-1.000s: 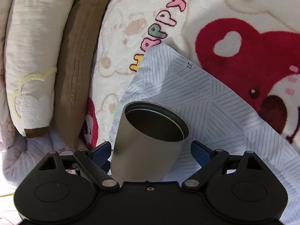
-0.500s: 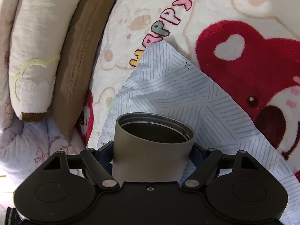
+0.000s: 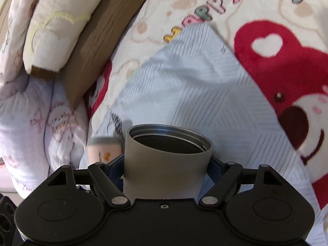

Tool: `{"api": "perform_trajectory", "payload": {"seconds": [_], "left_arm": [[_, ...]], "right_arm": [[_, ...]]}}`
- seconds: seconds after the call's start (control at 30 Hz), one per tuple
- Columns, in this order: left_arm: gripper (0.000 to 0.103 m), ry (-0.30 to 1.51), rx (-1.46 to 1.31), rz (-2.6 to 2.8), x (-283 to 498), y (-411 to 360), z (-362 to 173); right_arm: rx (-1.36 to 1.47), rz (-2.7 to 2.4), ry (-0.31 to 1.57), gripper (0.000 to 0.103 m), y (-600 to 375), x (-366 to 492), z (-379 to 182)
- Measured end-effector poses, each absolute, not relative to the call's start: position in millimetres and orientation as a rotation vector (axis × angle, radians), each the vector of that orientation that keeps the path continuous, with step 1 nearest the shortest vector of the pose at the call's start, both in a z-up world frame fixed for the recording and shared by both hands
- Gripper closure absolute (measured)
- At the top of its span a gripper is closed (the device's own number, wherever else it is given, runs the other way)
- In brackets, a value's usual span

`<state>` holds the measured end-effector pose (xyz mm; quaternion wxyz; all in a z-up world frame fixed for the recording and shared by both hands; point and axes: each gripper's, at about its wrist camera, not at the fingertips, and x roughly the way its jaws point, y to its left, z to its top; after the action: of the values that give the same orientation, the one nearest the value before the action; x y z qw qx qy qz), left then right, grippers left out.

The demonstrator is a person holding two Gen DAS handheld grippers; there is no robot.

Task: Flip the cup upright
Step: 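Lift and rotate the grey tumbler with the right gripper, opening upward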

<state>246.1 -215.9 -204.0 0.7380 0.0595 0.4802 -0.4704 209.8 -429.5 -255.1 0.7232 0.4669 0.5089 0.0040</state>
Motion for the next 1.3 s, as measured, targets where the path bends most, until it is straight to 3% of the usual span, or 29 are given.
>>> {"api": "perform_trajectory", "payload": {"seconds": [0.27,0.57,0.93,1.3], "left_arm": [[0.050,1.220,0.029,-0.949,225,-185,-212],[0.049,1.282,-0.086,-0.923,207,-158,-222],[0.048,1.245,-0.103,-0.945,201,-151,-224],[0.046,1.082,0.085,-1.004,160,-146,-209]], "right_arm": [[0.971,0.126,1.192,0.021,-401,197,-255],[0.889,0.220,1.200,0.021,-376,182,-254],[0.836,0.299,1.235,0.020,-368,164,-252],[0.706,0.433,1.068,0.021,-364,131,-236]]}}
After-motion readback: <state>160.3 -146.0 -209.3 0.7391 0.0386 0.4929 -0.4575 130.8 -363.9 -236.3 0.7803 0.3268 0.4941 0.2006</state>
